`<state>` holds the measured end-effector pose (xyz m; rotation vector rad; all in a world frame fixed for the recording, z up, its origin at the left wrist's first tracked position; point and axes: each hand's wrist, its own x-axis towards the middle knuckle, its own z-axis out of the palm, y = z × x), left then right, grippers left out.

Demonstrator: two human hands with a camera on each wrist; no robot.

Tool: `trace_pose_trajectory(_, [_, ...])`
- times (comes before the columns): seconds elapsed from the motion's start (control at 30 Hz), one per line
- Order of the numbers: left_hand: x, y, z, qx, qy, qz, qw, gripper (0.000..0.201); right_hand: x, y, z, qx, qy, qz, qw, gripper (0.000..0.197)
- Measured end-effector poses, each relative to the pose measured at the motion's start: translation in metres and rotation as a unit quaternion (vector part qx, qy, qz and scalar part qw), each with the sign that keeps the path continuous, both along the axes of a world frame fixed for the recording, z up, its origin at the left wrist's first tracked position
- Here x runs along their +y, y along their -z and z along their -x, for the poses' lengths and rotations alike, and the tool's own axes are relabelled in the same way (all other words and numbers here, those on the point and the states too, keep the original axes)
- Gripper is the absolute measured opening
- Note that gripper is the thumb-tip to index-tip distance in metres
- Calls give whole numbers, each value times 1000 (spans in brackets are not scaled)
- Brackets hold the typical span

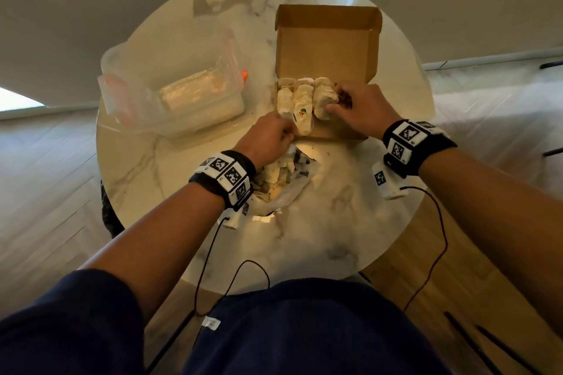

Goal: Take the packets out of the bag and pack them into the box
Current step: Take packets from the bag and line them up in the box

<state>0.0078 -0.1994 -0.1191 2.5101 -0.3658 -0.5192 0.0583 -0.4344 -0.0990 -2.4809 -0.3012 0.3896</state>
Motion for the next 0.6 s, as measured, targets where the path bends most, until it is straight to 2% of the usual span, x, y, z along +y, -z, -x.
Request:
trace_pose_trajectory(0.13, [1, 5, -3, 9, 11, -7, 1000, 21, 6, 20, -6, 23, 13, -3, 1000, 32])
trace_pose_trajectory(0.33, [3, 11, -5, -7, 24, 10, 1000, 22, 18, 38, -12, 14, 109, -54, 992, 33])
trace_pose_trajectory(0.47, [4, 10, -4, -18, 24, 28, 999, 22, 19, 47, -10, -13, 62, -34, 997, 25])
trace_pose_trajectory(0.6, [4, 8, -2, -14, 18, 34, 999, 23, 17, 52, -5, -8, 50, -13, 999, 29])
